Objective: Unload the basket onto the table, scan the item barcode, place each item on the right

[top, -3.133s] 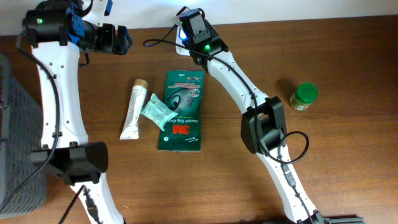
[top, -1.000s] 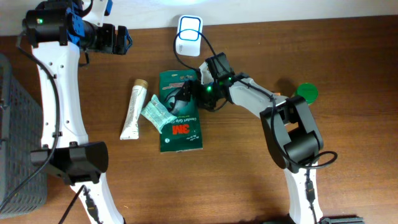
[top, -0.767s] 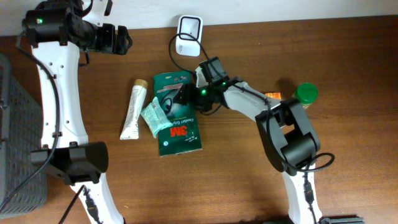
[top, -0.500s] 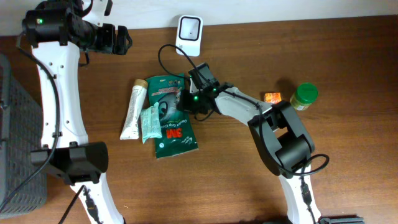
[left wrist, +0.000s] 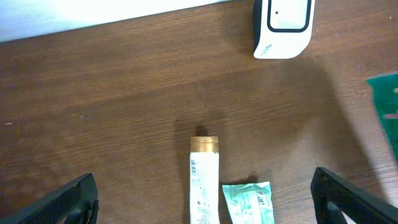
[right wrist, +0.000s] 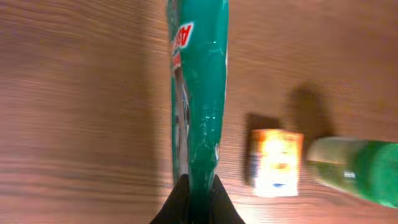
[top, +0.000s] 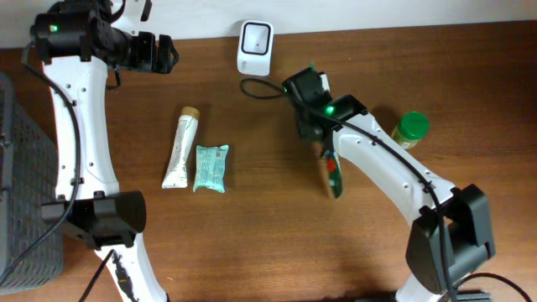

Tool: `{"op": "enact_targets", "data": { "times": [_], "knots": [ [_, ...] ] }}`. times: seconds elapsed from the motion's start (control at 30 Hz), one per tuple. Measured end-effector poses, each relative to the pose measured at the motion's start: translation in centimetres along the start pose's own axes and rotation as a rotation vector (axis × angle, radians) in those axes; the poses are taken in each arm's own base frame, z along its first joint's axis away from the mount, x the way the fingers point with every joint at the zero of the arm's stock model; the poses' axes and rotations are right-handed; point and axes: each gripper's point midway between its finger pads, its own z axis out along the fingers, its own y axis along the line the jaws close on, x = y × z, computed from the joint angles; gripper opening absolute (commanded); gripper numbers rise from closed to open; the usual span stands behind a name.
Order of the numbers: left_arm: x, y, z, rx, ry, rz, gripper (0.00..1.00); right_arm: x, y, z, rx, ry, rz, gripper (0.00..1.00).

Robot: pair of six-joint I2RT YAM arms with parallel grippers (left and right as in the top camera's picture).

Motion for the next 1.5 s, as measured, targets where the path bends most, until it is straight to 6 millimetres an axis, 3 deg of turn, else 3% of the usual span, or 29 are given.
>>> {"op": "enact_targets", "data": {
  "times": [0.03,0.07,0.1,0.17,0.2,0.3,0.33,0.4,0.43,0.47,0.57,0.63,0.67,0.77,0.9,0.93,0.97,1.0,1.03,1.1,1.13,1.23,1.33,1.4,1.5],
  "knots": [
    [0.0,0.0,0.0,0.000,0.000,0.000,0.99,0.1,-0.1,0.4,0.046,0.000,-0.036,0.04],
    [0.0,0.0,0.0,0.000,0.000,0.000,0.99,0.7,1.2,1.2,0.074,0.011,-0.092,0.05],
    [0.0,0.0,0.0,0.000,0.000,0.000,0.99,1.4,2.8,1.9,0.071,0.028,-0.142,0.15],
    [0.0,0.0,0.0,0.000,0.000,0.000,0.99,3.1,7.4,3.0,0.027,0.049,-0.246,0.50],
    [0.0,0.0,0.0,0.000,0.000,0.000,0.99,4.1,10.1,3.0,-0.021,0.054,-0.285,0.54],
    [0.0,0.0,0.0,0.000,0.000,0.000,0.99,4.9,13.2,2.0,-0.106,0.054,-0.314,0.57],
    [0.0,0.0,0.0,0.000,0.000,0.000,0.99,4.7,13.1,1.8,-0.139,0.073,-0.290,0.61],
    [0.0,0.0,0.0,0.000,0.000,0.000,0.99,2.9,11.2,1.6,-0.225,0.124,-0.191,0.71],
    [0.0,0.0,0.0,0.000,0.000,0.000,0.99,1.8,9.3,1.8,-0.272,0.151,-0.124,0.72],
    [0.0,0.0,0.0,0.000,0.000,0.000,0.99,1.0,6.0,2.5,-0.337,0.192,-0.031,0.73],
    [0.0,0.0,0.0,0.000,0.000,0.000,0.99,3.0,0.9,3.8,-0.492,0.335,0.058,0.73],
    [0.0,0.0,0.0,0.000,0.000,0.000,0.99,4.5,-1.1,5.0,-0.581,0.403,0.084,0.73],
    [0.0,0.0,0.0,0.000,0.000,0.000,0.99,5.7,-1.6,6.2,-0.635,0.445,0.083,0.73],
    [-0.1,-0.2,0.0,0.014,-0.004,0.000,0.99,7.3,-0.8,7.0,-0.706,0.490,0.023,0.73],
    [-0.7,-3.6,-0.3,0.203,-0.037,-0.016,1.00,8.1,-0.2,7.5,-0.737,0.499,-0.002,0.72],
    [-1.0,-4.5,-0.5,0.251,-0.052,-0.011,0.56,8.8,0.1,7.6,-0.745,0.516,0.000,0.72],
    [-1.3,-5.2,-0.7,0.287,-0.065,-0.007,0.39,8.9,0.4,7.7,-0.760,0.515,0.003,0.72],
    [-1.6,-6.0,-0.8,0.324,-0.075,-0.010,0.15,9.2,0.8,7.7,-0.776,0.516,0.007,0.69],
    [-1.7,-6.6,-0.7,0.340,-0.073,-0.020,0.00,9.4,1.1,7.9,-0.782,0.516,0.015,0.67],
    [-0.7,-8.3,0.9,0.343,-0.005,-0.088,0.00,9.4,1.6,8.4,-0.782,0.515,0.066,0.61],
    [0.3,-9.7,2.7,0.339,0.055,-0.134,0.00,9.0,1.7,8.6,-0.778,0.510,0.102,0.60],
    [4.3,-13.8,10.7,0.335,0.227,-0.227,0.00,8.4,1.9,9.0,-0.761,0.517,0.210,0.60],
    [8.4,-16.9,15.8,0.332,0.340,-0.245,0.00,8.4,1.9,9.0,-0.754,0.525,0.239,0.59],
    [10.4,-19.1,17.3,0.341,0.390,-0.224,0.00,8.3,1.9,9.0,-0.750,0.531,0.255,0.58],
    [11.8,-21.3,19.3,0.354,0.407,-0.202,0.00,8.6,2.0,9.0,-0.743,0.550,0.282,0.54]
  ]
}}
